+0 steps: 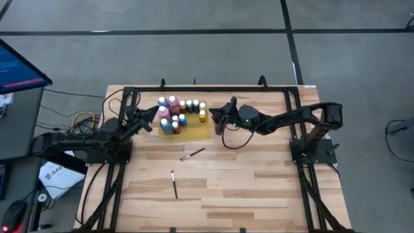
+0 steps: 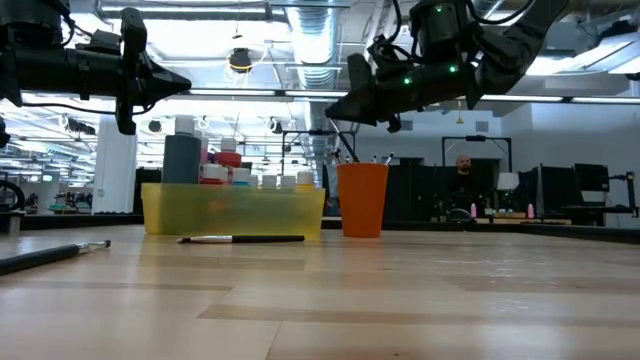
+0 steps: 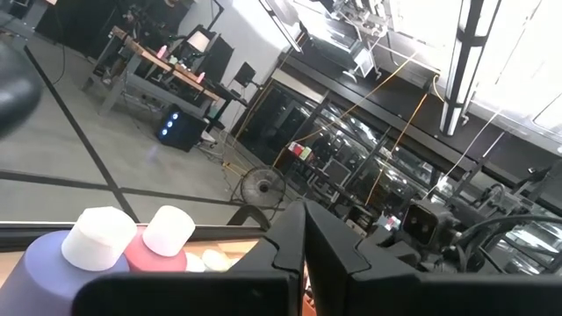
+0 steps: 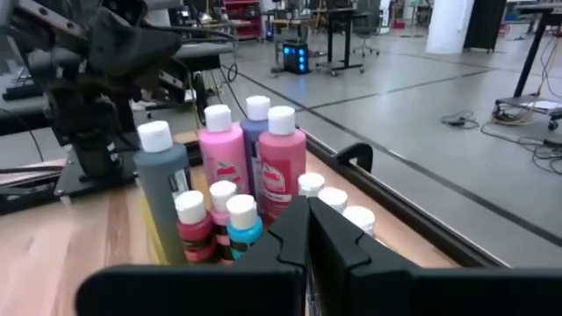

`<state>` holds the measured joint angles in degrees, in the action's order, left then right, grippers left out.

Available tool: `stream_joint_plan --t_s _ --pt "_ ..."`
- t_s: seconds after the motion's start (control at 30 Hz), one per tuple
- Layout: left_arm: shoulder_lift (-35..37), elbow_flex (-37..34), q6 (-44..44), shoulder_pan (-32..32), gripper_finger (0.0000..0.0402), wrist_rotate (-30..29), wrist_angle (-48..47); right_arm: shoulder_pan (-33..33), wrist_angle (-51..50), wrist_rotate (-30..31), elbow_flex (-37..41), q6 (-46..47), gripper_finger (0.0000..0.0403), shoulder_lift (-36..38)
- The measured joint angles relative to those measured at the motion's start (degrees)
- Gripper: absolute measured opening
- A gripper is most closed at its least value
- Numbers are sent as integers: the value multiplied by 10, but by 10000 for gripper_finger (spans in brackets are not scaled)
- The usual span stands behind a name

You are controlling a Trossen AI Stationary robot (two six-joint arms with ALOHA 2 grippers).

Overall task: Pick & Place Paint Supplies
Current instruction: Put the silver paint brush into the orange cup

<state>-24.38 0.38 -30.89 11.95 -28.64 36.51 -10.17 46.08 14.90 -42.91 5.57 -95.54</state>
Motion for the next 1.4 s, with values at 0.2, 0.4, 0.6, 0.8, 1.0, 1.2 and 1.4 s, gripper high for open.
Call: stream_joint_plan --t_s 0.2,0.4,0.6,0.8,1.0,1.2,1.4 --pt "0 0 0 0 1 0 0 3 -17 0 0 0 21 8" --pt "0 0 0 0 1 0 0 16 -63 1 0 1 69 8" --pt "0 0 0 0 1 0 0 51 -210 2 -84 -16 109 18" --pt "0 0 0 0 1 0 0 98 -443 -15 -275 -82 127 -14" --pt "0 0 0 0 1 0 0 127 -568 -60 -440 -122 142 -119" --pt "0 0 0 0 1 0 0 153 -612 -90 -557 -142 179 -232" --pt "0 0 0 0 1 0 0 165 -612 -122 -611 -146 196 -312"
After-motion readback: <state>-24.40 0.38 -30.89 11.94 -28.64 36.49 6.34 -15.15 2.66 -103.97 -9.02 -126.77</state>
